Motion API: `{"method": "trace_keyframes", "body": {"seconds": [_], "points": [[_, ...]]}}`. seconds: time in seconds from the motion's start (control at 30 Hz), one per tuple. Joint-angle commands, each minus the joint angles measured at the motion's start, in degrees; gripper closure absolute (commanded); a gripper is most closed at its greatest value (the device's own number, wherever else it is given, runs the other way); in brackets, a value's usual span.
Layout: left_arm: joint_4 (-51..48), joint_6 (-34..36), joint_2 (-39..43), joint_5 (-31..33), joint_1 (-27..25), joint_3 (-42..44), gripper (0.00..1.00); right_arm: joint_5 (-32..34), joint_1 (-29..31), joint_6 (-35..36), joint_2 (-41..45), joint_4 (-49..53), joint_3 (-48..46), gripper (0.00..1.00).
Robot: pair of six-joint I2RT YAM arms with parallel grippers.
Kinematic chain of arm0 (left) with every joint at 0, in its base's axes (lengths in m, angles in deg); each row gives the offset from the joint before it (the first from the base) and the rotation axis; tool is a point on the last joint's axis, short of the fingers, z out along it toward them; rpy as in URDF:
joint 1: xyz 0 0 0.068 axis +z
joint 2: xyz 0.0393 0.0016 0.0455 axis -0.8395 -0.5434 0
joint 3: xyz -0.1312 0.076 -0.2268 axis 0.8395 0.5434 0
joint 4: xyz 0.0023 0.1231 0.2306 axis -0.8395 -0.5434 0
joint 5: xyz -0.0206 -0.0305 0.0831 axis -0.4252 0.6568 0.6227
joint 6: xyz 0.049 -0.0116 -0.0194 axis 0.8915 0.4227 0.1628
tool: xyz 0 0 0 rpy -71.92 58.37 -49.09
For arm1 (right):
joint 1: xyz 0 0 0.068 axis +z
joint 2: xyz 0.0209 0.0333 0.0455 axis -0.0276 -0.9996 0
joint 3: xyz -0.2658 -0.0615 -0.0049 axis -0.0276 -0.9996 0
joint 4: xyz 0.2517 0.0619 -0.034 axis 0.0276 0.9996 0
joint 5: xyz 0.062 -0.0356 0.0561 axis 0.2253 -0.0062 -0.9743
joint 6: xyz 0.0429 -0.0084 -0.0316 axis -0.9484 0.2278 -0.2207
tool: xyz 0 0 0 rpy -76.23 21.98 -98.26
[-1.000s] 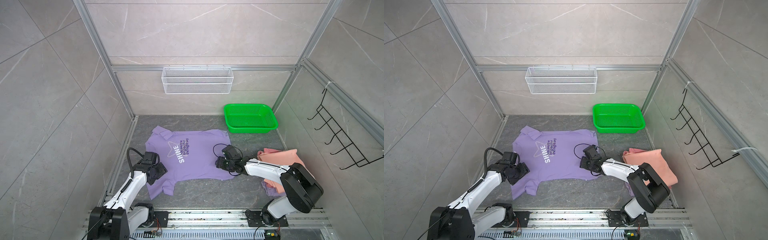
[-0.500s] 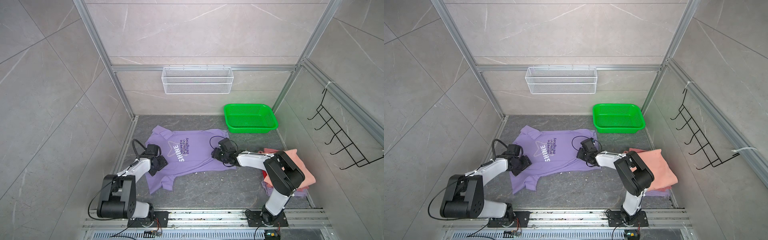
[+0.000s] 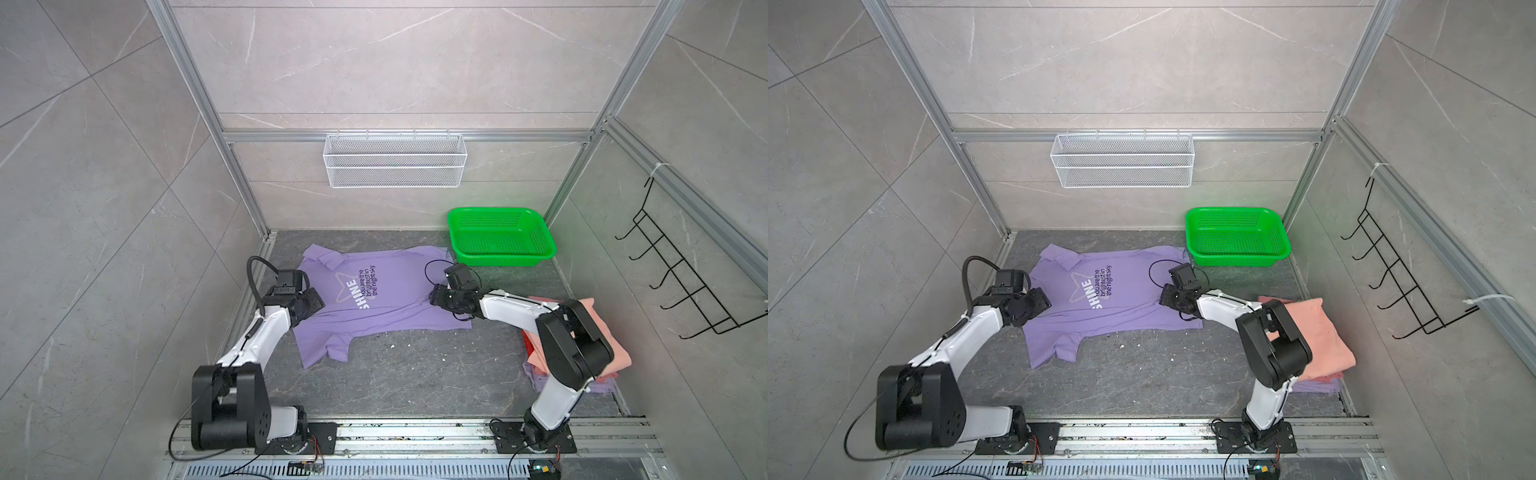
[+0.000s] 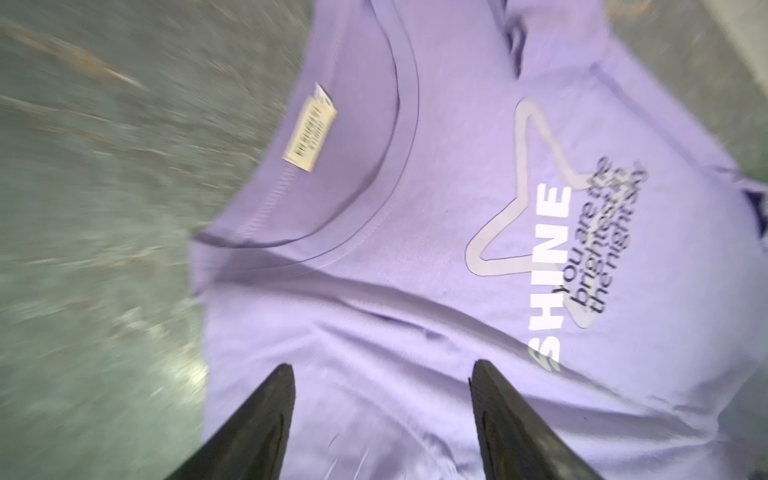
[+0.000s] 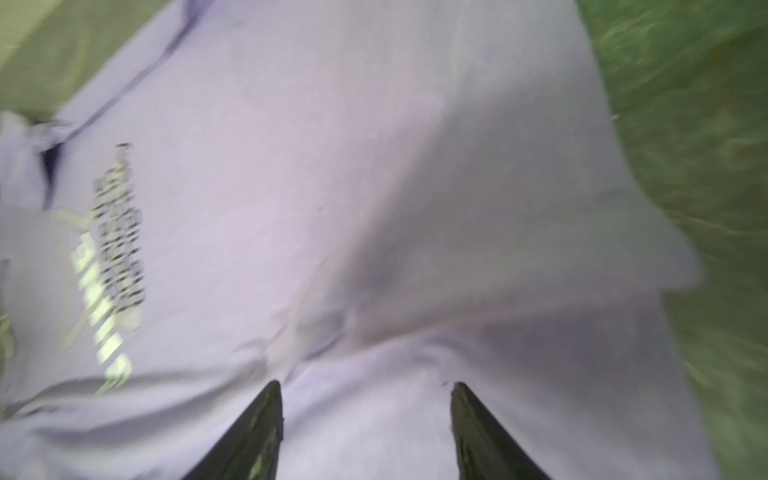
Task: Fold and stack the t-shirts
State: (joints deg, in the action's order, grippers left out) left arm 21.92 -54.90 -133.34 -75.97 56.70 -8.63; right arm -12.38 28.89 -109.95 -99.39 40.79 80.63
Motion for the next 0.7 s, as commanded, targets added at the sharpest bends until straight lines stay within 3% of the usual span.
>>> {"method": "trace_keyframes", "body": {"seconds": [0.0, 0.27, 0.47, 0.67], "points": [[-12.23, -4.77, 5.25, 3.64, -0.03, 2.36, 0.31, 1.79, 0.11, 1.03, 7.22, 4.02, -4.19, 0.35], [-18.24, -10.50, 17.28, -0.21, -0.02, 14.23, 0.33, 5.96, 0.03, -3.97, 17.85, 5.30, -16.62, 0.31], [-19.52, -14.84, 20.23, -3.05, -0.72, 18.52, 0.34, 6.83, -0.26, -5.18, 16.34, 4.02, -19.30, 0.30], [-11.52, -17.75, 18.51, -6.96, -0.61, 22.59, 0.38, 6.20, -0.42, -5.84, 11.17, 1.95, -17.99, 0.30]]}}
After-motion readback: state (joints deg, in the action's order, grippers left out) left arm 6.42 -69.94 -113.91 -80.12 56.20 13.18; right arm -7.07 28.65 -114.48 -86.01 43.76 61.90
